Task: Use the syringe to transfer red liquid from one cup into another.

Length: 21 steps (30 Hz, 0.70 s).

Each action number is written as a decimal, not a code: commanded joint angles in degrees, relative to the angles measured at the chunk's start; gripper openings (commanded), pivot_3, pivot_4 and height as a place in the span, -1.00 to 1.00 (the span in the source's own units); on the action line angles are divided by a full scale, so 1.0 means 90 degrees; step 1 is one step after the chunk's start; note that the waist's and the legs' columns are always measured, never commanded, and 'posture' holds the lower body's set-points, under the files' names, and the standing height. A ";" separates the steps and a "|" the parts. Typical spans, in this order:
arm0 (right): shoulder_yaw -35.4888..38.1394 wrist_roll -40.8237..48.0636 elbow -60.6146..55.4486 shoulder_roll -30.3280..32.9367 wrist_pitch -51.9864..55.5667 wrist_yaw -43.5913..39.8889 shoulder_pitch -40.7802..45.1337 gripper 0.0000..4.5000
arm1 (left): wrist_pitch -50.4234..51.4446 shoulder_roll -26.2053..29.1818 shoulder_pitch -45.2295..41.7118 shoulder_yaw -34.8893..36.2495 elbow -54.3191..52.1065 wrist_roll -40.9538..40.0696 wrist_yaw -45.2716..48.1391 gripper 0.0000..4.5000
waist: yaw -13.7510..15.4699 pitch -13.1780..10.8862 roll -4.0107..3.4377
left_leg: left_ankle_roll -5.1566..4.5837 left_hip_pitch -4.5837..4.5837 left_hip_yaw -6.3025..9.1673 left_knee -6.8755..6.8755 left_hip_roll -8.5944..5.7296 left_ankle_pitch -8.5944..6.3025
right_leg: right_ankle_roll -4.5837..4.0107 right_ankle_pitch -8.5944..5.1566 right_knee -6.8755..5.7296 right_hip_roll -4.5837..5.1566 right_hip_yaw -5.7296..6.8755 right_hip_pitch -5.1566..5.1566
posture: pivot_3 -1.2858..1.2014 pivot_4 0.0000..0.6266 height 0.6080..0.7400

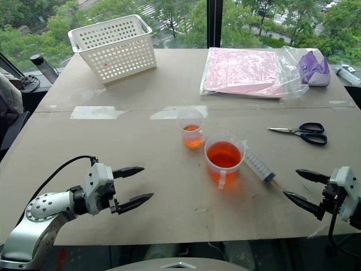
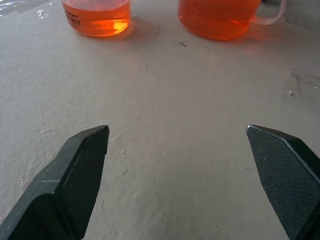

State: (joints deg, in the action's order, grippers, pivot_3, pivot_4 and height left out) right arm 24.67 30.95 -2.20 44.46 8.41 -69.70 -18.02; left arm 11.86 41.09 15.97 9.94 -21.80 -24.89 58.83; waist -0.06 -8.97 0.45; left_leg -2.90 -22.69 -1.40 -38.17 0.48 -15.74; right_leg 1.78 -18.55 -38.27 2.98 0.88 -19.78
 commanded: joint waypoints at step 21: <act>0.0222 -0.0003 0.0510 0.0049 -0.0593 -0.0211 -0.0124 0.99 | 0.0471 0.0080 0.0099 0.0326 -0.0603 -0.0356 -0.0333 0.99 | 0.0002 -0.0001 -0.0004 | -0.0001 -0.0001 0.0000 0.0000 0.0000 -0.0001 | 0.0000 0.0000 0.0004 0.0000 0.0000 0.0001 | 0.03 -0.52 1.00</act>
State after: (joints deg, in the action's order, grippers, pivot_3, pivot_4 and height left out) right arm 24.72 29.98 3.61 44.47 3.50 -71.39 -19.26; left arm 16.09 41.34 17.29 12.63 -25.10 -27.18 55.94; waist -0.04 -8.98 0.41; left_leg -2.91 -22.70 -1.40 -38.17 0.48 -15.75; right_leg 1.78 -18.55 -38.23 2.98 0.88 -19.78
